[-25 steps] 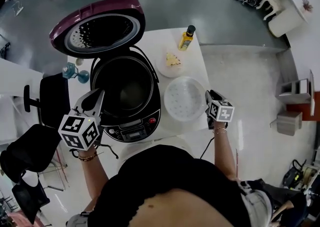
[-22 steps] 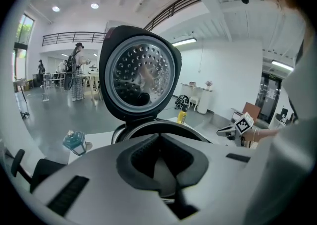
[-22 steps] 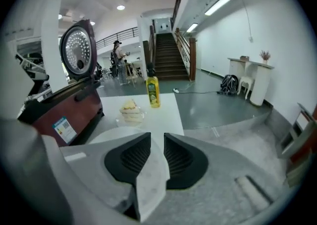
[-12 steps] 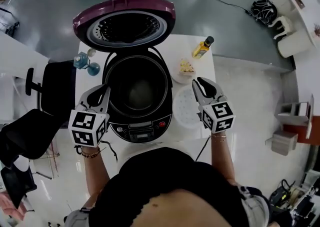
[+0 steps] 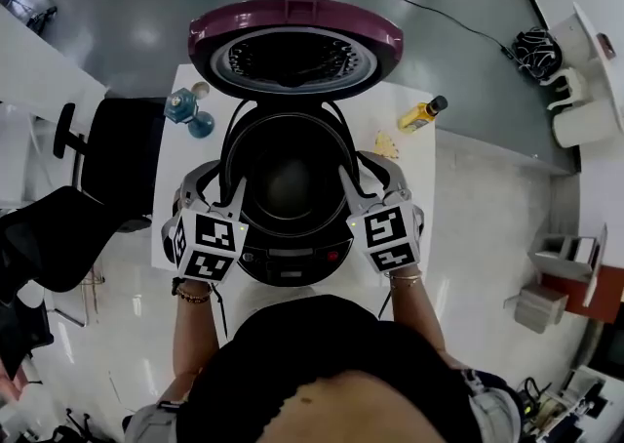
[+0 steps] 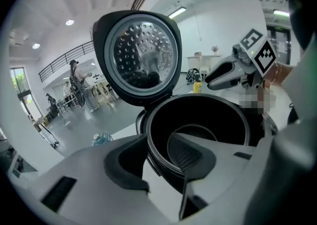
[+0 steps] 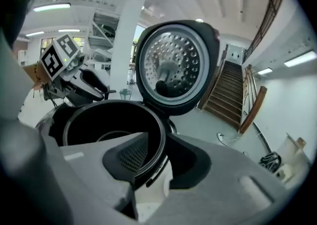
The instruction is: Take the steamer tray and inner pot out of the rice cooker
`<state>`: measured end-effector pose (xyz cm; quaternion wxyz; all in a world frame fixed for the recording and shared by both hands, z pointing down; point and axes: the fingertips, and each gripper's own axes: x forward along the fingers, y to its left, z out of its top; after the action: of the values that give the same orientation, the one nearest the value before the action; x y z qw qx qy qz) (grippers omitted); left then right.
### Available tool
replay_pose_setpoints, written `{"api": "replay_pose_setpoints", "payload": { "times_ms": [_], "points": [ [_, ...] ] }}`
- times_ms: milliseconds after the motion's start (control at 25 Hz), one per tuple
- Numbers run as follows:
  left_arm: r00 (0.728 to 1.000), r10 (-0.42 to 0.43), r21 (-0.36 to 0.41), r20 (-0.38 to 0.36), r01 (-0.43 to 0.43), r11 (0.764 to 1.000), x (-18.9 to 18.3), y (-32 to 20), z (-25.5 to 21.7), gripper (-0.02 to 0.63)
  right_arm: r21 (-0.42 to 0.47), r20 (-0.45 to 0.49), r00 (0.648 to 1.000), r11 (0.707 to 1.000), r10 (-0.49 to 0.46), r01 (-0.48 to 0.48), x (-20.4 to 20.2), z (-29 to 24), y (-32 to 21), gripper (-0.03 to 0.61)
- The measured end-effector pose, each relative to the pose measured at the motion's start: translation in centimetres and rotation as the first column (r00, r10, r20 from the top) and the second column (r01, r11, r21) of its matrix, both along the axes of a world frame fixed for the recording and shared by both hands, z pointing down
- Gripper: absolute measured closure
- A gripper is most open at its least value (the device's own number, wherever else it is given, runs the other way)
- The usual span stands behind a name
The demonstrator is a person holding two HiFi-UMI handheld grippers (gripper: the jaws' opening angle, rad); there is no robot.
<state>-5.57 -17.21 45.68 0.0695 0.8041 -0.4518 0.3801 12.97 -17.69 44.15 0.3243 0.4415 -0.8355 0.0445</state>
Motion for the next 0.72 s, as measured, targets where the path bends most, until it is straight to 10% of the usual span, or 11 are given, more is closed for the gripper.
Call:
{"api": "replay_pose_setpoints", "payload": {
  "times_ms": [240, 720],
  "points": [
    [0.994, 0.043, -0.078, 0.103, -0.035, 0.996, 0.4, -0.8, 2.7, 0.372, -0.098, -0.264, 0.963, 0.995, -0.049, 0.024, -0.8, 3.5, -1.0, 0.322],
    [0.968, 0.055, -0.147, 0.244, -0.020, 0.989, -0.1, -3.3, 5.9, 0.336, -0.200, -0.432, 0.900, 0.979, -0.055, -0.036, 0.1, 7.9, -4.1, 0.311]
  ]
}}
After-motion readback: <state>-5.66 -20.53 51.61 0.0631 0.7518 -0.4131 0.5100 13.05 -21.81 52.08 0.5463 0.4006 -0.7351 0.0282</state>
